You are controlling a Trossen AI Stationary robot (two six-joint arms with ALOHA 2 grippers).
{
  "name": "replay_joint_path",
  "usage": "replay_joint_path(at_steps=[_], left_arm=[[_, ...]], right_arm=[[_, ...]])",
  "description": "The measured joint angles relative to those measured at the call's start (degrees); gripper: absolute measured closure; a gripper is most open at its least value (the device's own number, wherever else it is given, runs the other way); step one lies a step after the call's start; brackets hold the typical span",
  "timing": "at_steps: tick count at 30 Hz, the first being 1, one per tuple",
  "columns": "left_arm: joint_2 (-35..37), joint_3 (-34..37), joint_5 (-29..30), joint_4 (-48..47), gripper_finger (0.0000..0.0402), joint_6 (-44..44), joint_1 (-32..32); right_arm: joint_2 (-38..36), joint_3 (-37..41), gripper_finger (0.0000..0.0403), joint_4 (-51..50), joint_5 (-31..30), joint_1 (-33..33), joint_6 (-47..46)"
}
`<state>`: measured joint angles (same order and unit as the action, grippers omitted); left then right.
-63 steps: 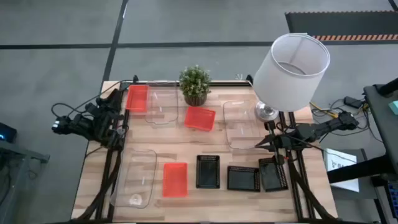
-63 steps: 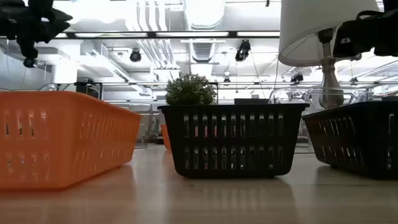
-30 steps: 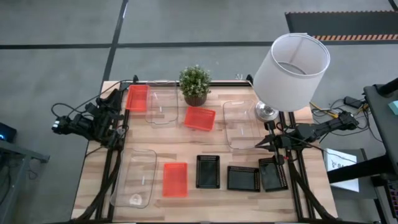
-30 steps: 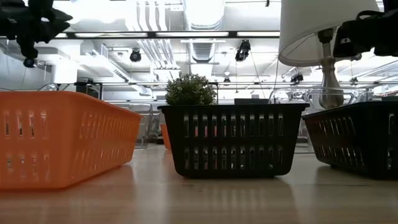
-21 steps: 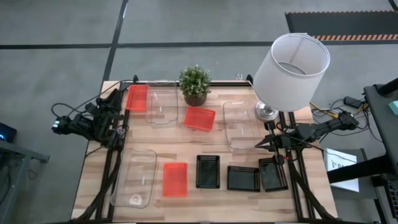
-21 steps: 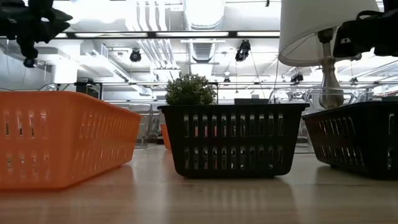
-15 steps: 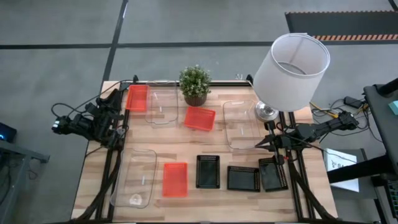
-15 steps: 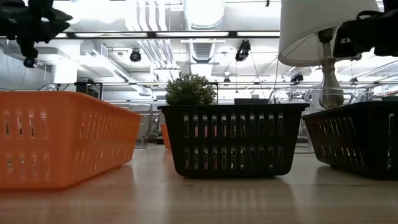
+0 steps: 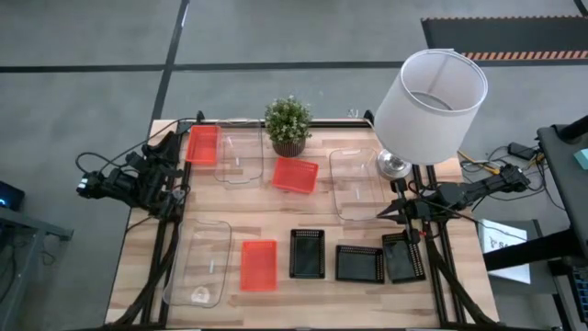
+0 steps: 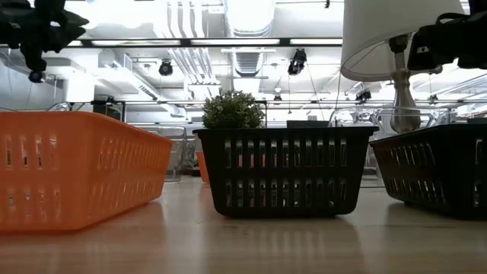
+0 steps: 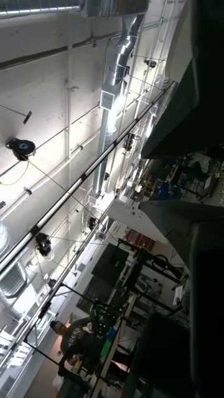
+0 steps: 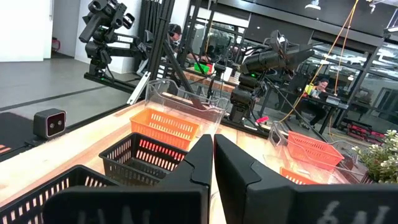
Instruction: Stack baskets by color
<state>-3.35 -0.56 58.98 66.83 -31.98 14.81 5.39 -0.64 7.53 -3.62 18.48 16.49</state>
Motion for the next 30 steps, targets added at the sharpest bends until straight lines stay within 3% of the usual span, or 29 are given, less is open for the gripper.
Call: replay_joint_path(at_steps=[8,14,17,30], left_arm=[[0.0,0.0,0.0,0.0,0.0299,0.0,0.0],[0.0,0.0,0.0,0.0,0.0299,0.0,0.0],[0.0,0.0,0.0,0.0,0.0299,0.0,0.0],[0.0,0.0,0.0,0.0,0.0299,0.0,0.0]], right_arm=[[0.0,0.0,0.0394,0.0,0.0,0.0,0.3],[0.0,0.0,0.0394,0.3,-2.5,0.0,22.7],[0.0,0.0,0.0394,0.5,-2.5,0.0,28.3],[0.0,0.0,0.0394,1.5,-2.4,0.0,18.4]])
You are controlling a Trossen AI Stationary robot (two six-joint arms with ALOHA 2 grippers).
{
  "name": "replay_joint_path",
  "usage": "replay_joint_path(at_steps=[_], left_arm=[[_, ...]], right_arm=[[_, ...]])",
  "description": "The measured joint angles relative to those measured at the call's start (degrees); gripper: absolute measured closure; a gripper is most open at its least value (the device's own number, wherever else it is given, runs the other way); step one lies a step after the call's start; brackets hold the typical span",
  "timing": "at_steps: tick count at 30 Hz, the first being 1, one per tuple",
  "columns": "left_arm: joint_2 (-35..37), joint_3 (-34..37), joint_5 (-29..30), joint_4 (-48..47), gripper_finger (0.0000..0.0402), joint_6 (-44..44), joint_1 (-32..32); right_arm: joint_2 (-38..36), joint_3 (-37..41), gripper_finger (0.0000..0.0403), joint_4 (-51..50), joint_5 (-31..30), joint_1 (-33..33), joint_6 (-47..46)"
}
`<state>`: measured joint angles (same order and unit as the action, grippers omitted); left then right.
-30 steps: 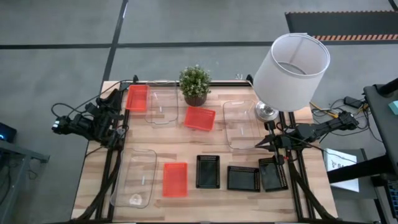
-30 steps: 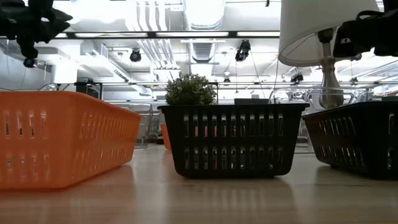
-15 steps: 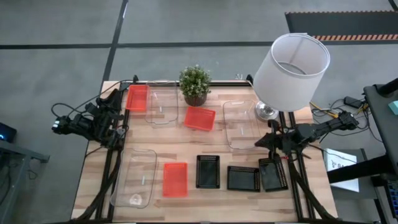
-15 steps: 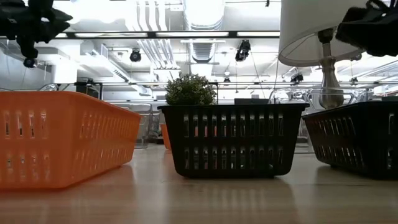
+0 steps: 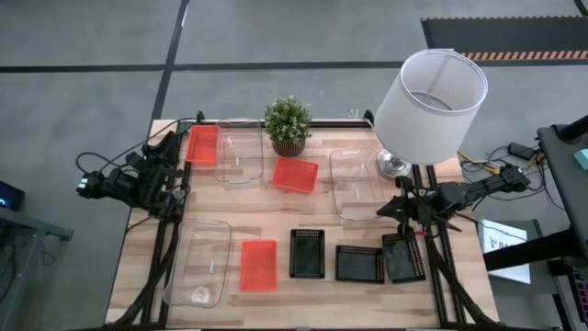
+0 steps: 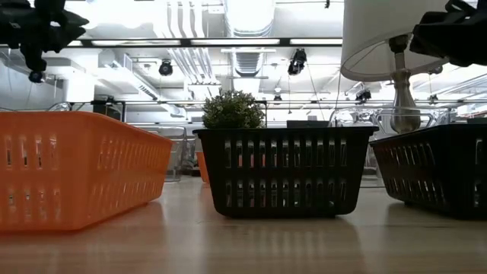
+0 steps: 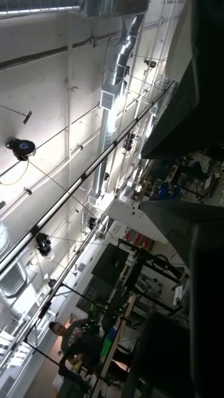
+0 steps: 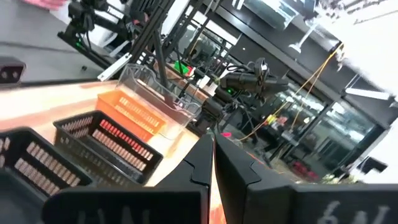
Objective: Stack baskets by color
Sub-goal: Stack the right black bin on the middle black bin
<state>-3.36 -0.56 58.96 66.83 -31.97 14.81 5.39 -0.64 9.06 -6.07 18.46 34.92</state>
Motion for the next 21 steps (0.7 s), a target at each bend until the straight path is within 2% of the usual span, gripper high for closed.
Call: replay_joint_path(at_steps=[14,17,19,21], left_arm=[[0.0,0.0,0.0,0.0,0.0299,0.0,0.0],[0.0,0.0,-0.2,0.0,0.0299,2.5,0.1],[0.0,0.0,-1.0,-0.8,0.0299,11.0,0.3],[0.0,0.0,-4.0,-4.4,0.0299,14.4,0.3]], right_arm=[[0.0,0.0,0.0394,-0.1,0.0,0.0,-7.2],[0.0,0.0,0.0394,0.4,-0.5,0.0,-21.6],[0.0,0.0,0.0394,1.1,-4.1,0.0,-31.1],[0.0,0.0,0.0394,1.0,-7.7,0.0,-37.1]])
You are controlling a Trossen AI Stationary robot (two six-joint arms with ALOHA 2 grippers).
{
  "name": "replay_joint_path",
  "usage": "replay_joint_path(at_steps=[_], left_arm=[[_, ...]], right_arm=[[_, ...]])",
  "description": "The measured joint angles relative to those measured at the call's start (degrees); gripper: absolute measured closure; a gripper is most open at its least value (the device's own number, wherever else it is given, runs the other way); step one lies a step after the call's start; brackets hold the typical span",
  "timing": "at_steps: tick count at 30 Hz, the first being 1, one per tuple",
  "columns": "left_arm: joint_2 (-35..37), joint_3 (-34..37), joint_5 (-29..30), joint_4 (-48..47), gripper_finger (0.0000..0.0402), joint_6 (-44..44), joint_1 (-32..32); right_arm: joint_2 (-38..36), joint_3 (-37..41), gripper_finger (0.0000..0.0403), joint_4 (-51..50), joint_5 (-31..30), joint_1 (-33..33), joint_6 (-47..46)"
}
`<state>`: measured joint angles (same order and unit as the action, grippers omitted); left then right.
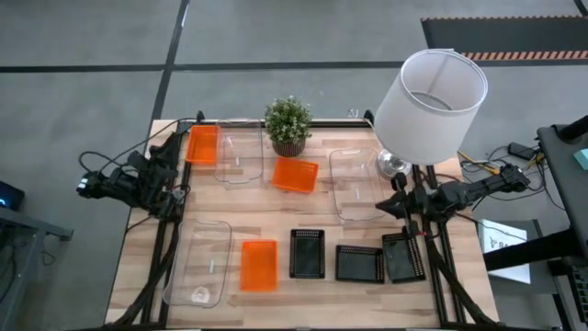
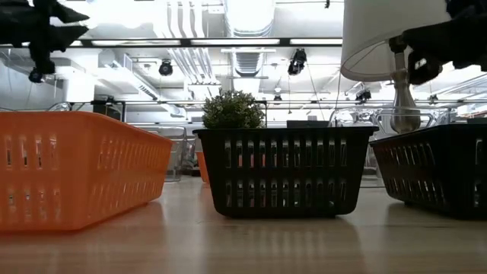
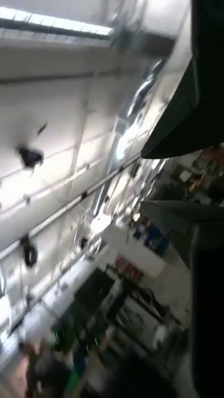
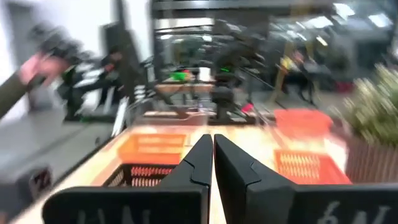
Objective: Stack baskets by color
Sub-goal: Stack the right black bin on the middle black bin
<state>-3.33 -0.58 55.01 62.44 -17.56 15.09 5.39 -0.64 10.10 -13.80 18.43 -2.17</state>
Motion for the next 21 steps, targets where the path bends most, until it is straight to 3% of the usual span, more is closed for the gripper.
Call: replay_joint_path(at_steps=[3,9,13,21], left_arm=[[0.0,0.0,-11.6,-7.1,0.0299,-0.7,0.0],[-2.1,0.0,-32.6,-8.9,0.0299,-0.8,0.0],[-4.2,0.0,-37.8,-9.0,0.0299,-0.8,0.0],[-9.4,-0.1,-38.5,-8.5,0.0299,2.2,0.0]], right_arm=[[0.0,0.0,0.0394,0.1,-1.4,0.0,-4.5],[0.0,0.0,0.0394,2.0,-1.3,0.0,-3.6],[0.4,0.0,0.0394,8.4,-2.2,0.0,-0.6],[6.6,-0.1,0.0394,21.6,-2.9,0.0,7.5]])
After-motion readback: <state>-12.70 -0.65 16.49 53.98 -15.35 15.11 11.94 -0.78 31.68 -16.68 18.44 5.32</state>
